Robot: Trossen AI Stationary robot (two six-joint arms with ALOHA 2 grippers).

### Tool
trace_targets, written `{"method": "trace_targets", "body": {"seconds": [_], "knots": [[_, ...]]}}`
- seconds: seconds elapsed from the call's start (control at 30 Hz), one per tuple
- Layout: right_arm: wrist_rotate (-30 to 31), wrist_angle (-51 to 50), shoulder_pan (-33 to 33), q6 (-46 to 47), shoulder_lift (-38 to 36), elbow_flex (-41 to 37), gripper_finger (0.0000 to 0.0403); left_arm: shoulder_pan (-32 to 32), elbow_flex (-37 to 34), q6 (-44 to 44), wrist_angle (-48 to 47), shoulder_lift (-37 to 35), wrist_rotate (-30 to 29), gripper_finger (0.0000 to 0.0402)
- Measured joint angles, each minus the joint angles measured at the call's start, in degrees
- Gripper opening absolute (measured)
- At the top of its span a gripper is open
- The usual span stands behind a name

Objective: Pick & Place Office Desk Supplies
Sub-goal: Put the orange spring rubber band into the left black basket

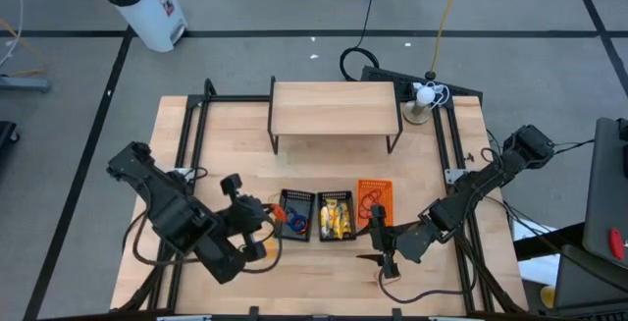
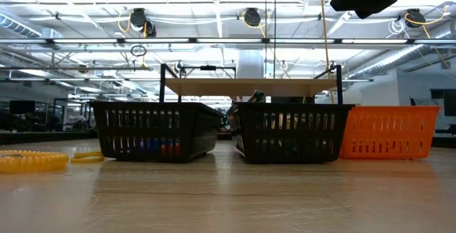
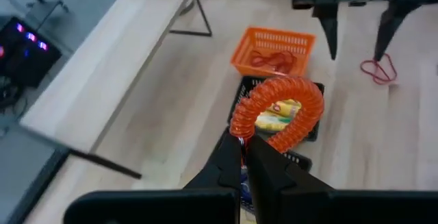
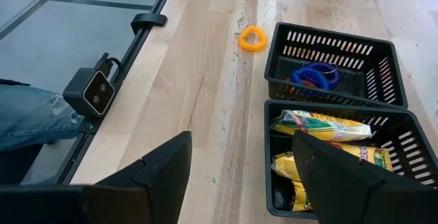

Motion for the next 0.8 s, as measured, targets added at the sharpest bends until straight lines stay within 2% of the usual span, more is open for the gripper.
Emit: {"method": "trace_targets", "body": {"seconds": [0.17,0.37,0.63,0.8], "knots": [[0.0,0.0,0.0,0.0,0.0,0.0,0.0242,2.1,-0.5,9.8,4.7,0.1,6.7,0.0004],[0.0,0.0,-0.1,0.1,0.0,0.0,0.0242,8.0,-5.1,23.9,14.4,0.2,21.4,0.0004],[0.0,0.1,-0.2,0.7,0.0,-0.4,0.0242,16.0,-18.0,26.9,23.4,0.1,40.3,0.0004],[-0.1,0.0,-0.6,1.3,0.0,-0.8,0.0242,19.8,-27.4,27.5,33.3,0.2,50.1,0.0004]]}}
